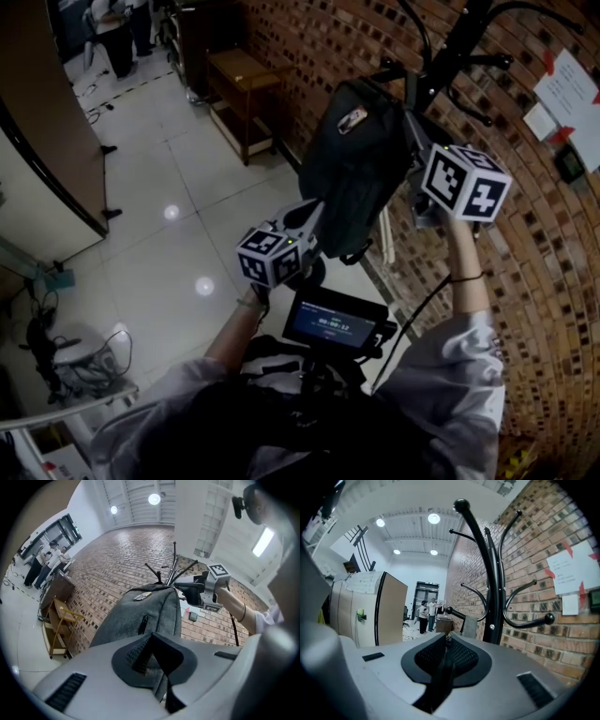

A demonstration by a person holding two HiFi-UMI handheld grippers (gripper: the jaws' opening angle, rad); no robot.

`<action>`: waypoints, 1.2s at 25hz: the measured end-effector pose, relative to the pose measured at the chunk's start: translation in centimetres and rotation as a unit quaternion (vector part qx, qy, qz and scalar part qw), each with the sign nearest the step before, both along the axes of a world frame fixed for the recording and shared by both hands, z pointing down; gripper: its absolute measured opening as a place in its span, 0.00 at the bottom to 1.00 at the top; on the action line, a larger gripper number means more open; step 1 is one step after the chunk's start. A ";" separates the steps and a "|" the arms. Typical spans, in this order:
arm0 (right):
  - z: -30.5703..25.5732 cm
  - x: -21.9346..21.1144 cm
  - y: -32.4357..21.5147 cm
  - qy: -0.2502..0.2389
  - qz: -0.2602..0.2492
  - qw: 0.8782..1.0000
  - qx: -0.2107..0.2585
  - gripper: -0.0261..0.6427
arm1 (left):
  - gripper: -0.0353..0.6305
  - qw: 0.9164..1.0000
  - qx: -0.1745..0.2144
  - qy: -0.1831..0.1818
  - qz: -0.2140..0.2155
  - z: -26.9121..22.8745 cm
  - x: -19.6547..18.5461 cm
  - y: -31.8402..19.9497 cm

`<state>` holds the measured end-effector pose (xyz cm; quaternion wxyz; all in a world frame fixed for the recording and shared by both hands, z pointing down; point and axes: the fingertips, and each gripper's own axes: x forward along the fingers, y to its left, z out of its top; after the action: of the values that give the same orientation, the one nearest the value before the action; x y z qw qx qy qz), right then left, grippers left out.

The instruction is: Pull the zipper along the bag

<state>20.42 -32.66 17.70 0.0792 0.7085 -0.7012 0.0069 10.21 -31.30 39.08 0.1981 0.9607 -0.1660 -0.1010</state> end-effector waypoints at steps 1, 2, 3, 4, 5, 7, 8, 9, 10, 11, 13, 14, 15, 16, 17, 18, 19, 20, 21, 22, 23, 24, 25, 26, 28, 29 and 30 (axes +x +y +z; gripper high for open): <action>0.1 0.2 0.1 -0.017 0.000 1.000 -0.001 0.07 | 0.06 1.000 -0.001 0.001 -0.001 0.0 -0.2 -0.1; 0.3 0.4 0.3 -0.034 -0.001 0.999 -0.002 0.07 | 0.06 1.000 -0.002 0.002 -0.003 0.0 -0.4 -0.2; 0.6 0.6 0.4 -0.053 -0.002 0.999 -0.004 0.07 | 0.06 1.000 -0.004 0.003 -0.004 0.0 -0.6 -0.3; 0.9 0.8 0.6 -0.072 -0.004 0.997 -0.007 0.07 | 0.06 1.000 -0.005 0.004 -0.005 0.0 -0.7 -0.4; 1.3 1.0 0.7 -0.092 -0.007 0.996 -0.010 0.07 | 0.06 1.000 -0.006 0.004 -0.005 0.0 -0.7 -0.4; 1.9 1.2 0.6 -0.123 -0.015 0.992 -0.013 0.07 | 0.06 1.000 -0.008 0.003 -0.004 0.1 -0.8 -0.4; 2.0 1.1 0.5 -0.130 -0.018 0.991 -0.014 0.07 | 0.06 1.000 -0.009 0.003 -0.003 0.1 -0.8 -0.4; 2.0 1.0 0.2 -0.130 -0.019 0.991 -0.018 0.07 | 0.06 1.000 -0.010 0.002 -0.003 0.2 -0.8 -0.4; 2.1 0.8 0.0 -0.123 -0.020 0.992 -0.026 0.07 | 0.06 1.000 -0.010 0.002 -0.002 0.3 -0.7 -0.3; 2.3 0.7 -0.3 -0.113 -0.018 0.993 -0.035 0.07 | 0.06 1.000 -0.011 0.002 -0.002 0.3 -0.6 -0.3; 2.6 0.3 -0.7 -0.096 -0.017 0.994 -0.051 0.07 | 0.06 1.000 -0.012 0.003 -0.001 0.4 -0.5 -0.2; 2.7 0.2 -0.8 -0.093 -0.017 0.994 -0.056 0.07 | 0.06 1.000 -0.012 0.004 -0.001 0.4 -0.5 -0.1; 2.6 0.1 -0.9 -0.096 -0.018 0.994 -0.058 0.07 | 0.06 1.000 -0.012 0.004 -0.001 0.4 -0.4 -0.1; 2.5 0.2 -0.8 -0.109 -0.022 0.992 -0.059 0.06 | 0.06 1.000 -0.012 0.004 -0.001 0.4 -0.4 -0.1; 2.3 0.3 -0.8 -0.135 -0.028 0.989 -0.060 0.05 | 0.06 1.000 -0.011 0.004 0.000 0.4 -0.3 -0.1; 2.1 0.5 -0.8 -0.173 -0.039 0.982 -0.060 0.05 | 0.06 1.000 -0.011 0.005 0.000 0.3 -0.3 -0.1; 1.9 0.9 -0.8 -0.225 -0.052 0.971 -0.059 0.05 | 0.06 1.000 -0.010 0.005 0.001 0.3 -0.2 -0.1; 1.6 1.2 -0.9 -0.282 -0.066 0.955 -0.059 0.05 | 0.06 1.000 -0.010 0.006 0.003 0.2 -0.1 -0.1; 1.5 1.6 -1.0 -0.334 -0.079 0.937 -0.058 0.05 | 0.06 1.000 -0.011 0.006 0.004 0.2 -0.1 0.0; 1.4 1.8 -1.1 -0.368 -0.088 0.924 -0.058 0.05 | 0.06 1.000 -0.011 0.007 0.005 0.2 0.0 0.0; 1.3 1.9 -1.2 -0.383 -0.093 0.917 -0.058 0.05 | 0.06 1.000 -0.012 0.008 0.006 0.2 0.1 0.0; 1.3 1.9 -1.3 -0.385 -0.093 0.916 -0.059 0.05 | 0.06 1.000 -0.014 0.009 0.007 0.2 0.2 0.1; 1.2 1.8 -1.3 -0.384 -0.091 0.917 -0.059 0.05 | 0.06 1.000 -0.015 0.010 0.008 0.2 0.4 0.1; 1.1 1.7 -1.3 -0.388 -0.089 0.915 -0.060 0.06 | 0.06 1.000 -0.017 0.011 0.010 0.2 0.6 0.1; 1.0 1.7 -1.4 -0.408 -0.089 0.907 -0.058 0.06 | 0.06 1.000 -0.018 0.013 0.013 0.1 0.9 0.2; 0.9 1.7 -1.5 -0.414 -0.092 0.904 -0.057 0.06 | 0.06 1.000 -0.018 0.013 0.015 0.1 1.0 0.2; 0.9 1.7 -1.5 -0.408 -0.095 0.906 -0.055 0.06 | 0.06 1.000 -0.018 0.013 0.016 0.1 1.1 0.3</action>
<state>22.08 -34.21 18.63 -0.1749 0.5684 -0.7349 0.3259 11.28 -31.02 39.19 0.2186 0.9583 -0.1497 -0.1070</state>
